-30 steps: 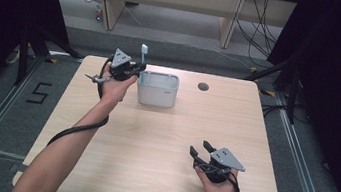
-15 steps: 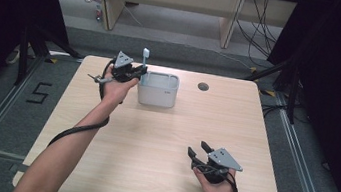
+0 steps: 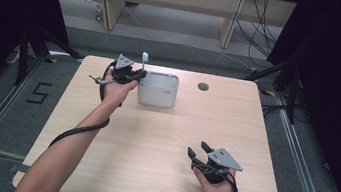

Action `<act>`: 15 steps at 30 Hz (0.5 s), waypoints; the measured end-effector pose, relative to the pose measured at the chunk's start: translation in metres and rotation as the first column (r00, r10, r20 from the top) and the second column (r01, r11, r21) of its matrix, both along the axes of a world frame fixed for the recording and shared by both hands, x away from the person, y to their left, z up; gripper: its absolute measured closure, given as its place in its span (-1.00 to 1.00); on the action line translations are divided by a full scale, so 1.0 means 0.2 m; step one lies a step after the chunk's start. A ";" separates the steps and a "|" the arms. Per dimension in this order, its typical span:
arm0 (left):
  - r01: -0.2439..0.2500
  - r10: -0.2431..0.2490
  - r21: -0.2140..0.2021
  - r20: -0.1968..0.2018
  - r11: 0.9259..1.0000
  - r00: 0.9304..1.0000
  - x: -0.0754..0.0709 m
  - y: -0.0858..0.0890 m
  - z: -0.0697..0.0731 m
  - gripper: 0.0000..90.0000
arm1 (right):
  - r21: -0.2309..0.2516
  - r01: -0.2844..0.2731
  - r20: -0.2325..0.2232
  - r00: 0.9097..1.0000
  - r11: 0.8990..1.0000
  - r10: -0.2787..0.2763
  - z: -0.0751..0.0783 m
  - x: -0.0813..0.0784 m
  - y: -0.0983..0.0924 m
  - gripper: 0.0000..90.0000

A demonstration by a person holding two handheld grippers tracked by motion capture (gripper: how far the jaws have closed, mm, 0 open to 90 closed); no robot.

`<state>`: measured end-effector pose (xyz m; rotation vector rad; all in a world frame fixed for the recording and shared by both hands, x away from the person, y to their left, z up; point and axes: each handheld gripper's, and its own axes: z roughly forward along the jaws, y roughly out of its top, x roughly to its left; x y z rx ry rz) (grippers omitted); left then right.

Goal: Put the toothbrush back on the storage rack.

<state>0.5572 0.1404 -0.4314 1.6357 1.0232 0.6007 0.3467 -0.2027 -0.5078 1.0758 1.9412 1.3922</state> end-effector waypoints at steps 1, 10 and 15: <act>0.000 0.000 0.000 0.000 1.000 1.000 0.00 0.00 0.00 0.85 | 0.000 0.000 0.000 1.000 1.000 0.000 0.00 0.00 0.00 -0.01; 0.007 -0.007 0.017 -0.015 1.000 1.000 0.00 -0.01 -0.01 0.79 | -0.009 0.005 0.002 1.000 1.000 -0.005 0.00 0.00 -0.01 -0.02; -0.010 0.010 -0.003 -0.016 1.000 1.000 -0.03 0.00 0.01 0.40 | -0.030 0.015 0.012 1.000 0.999 -0.015 0.00 -0.01 -0.02 -0.02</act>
